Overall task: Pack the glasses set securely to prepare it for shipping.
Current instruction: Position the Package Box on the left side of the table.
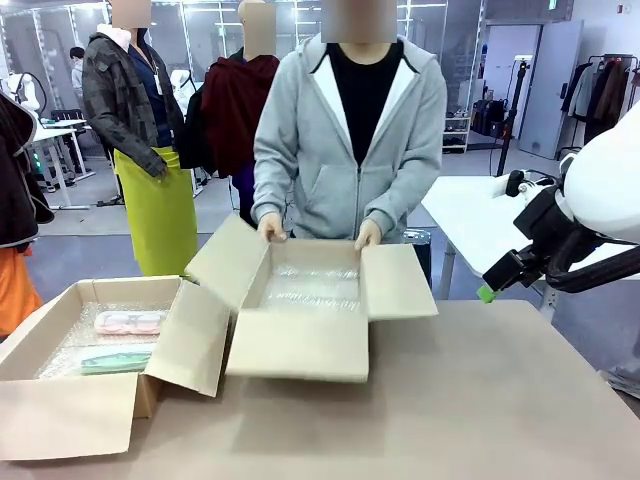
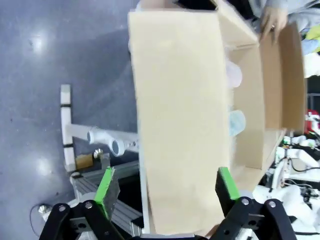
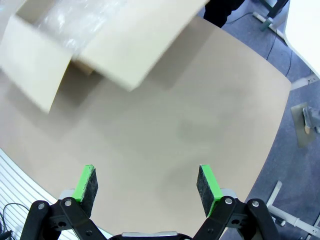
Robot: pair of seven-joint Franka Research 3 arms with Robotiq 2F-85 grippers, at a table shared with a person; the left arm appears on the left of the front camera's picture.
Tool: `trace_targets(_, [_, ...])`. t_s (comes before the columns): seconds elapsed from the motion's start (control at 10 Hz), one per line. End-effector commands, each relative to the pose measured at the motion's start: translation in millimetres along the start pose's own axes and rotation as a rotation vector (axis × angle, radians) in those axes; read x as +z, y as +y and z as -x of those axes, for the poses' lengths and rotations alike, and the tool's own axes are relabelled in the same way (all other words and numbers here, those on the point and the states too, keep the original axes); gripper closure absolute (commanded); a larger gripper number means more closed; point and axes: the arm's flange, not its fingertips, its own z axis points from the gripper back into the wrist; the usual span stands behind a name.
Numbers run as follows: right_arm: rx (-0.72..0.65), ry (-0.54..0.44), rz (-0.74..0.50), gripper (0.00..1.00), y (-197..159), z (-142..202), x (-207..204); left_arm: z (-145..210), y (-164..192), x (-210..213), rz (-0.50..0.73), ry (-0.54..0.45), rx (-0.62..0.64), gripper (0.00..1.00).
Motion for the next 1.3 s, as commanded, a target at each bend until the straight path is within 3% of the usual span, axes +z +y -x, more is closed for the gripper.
trace_targets(0.0, [-0.011, 0.01, 0.006, 0.0, 2.1, -2.5, 2.1, -85.6, -55.8, 18.7, -0.033, -0.073, -0.261, 0.0])
trace_targets(0.1, [-0.011, 0.01, 0.006, 0.0, 2.1, -2.5, 2.1, -127.3, -90.7, 27.0, -0.131, -0.05, -0.427, 0.0])
trace_targets(0.3, [-0.011, 0.01, 0.006, 0.0, 2.1, -2.5, 2.1, -172.1, -176.0, 18.2, -0.071, -0.035, -0.618, 0.0])
trace_targets(0.4, [-0.011, 0.01, 0.006, 0.0, 2.1, -2.5, 2.1, -176.0, -217.7, 7.8, -0.017, -0.024, -0.697, 0.0])
trace_targets(0.8, [-0.011, 0.01, 0.006, 0.0, 2.1, -2.5, 2.1, -129.8, -375.5, -11.7, -0.013, 0.189, -1.135, 0.0])
trace_targets(1.0, [-0.011, 0.01, 0.006, 0.0, 2.1, -2.5, 2.1, -86.1, -423.4, -15.4, -0.106, 0.292, -1.263, 0.0])
trace_targets(1.2, [-0.011, 0.01, 0.006, 0.0, 2.1, -2.5, 2.1, -38.2, -441.0, -21.3, -0.257, 0.351, -1.376, 0.0])
